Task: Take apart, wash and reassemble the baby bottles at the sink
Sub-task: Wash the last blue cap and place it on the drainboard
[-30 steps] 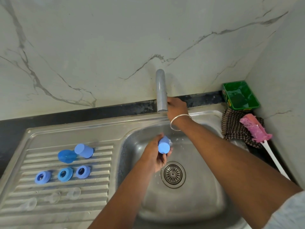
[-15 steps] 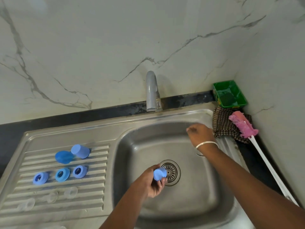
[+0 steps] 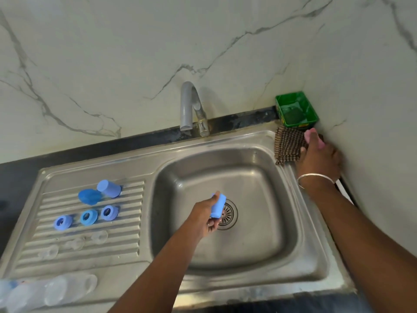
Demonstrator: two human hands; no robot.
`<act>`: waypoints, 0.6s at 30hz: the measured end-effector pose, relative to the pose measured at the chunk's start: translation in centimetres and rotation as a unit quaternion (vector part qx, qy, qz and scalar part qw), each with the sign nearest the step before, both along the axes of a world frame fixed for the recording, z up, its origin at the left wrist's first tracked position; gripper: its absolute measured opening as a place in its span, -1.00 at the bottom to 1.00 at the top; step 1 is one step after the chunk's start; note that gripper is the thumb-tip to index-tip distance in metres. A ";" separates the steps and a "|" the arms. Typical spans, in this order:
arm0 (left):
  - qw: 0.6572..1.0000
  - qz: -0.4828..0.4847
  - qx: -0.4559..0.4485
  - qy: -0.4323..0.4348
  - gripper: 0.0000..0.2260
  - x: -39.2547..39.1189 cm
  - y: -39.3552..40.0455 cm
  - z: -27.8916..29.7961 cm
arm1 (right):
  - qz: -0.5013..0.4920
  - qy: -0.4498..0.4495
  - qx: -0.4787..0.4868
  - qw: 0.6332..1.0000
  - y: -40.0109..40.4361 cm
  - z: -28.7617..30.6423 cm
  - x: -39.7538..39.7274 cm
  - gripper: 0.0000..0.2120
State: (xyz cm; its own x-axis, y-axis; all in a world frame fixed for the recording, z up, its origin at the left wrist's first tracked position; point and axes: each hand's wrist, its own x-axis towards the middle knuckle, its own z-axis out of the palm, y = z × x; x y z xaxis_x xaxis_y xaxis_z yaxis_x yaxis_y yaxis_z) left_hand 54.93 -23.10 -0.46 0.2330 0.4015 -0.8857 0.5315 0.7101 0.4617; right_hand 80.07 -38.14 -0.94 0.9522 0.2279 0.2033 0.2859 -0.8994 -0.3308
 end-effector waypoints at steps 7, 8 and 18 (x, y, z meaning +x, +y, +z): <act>0.873 -0.266 0.400 0.083 -0.64 -2.8 -0.1 0.2 | 0.009 0.022 -0.013 1.000 -1.5 0.2 0.5 -0.33; 0.845 -0.302 0.432 0.093 -0.63 -3.2 -0.1 0.5 | 0.013 0.012 -0.020 1.000 -1.6 0.4 0.4 -0.35; 0.859 -0.290 0.422 0.028 -0.67 -5.3 1.7 0.3 | 0.150 0.001 -0.007 0.989 0.8 5.2 -7.6 -0.33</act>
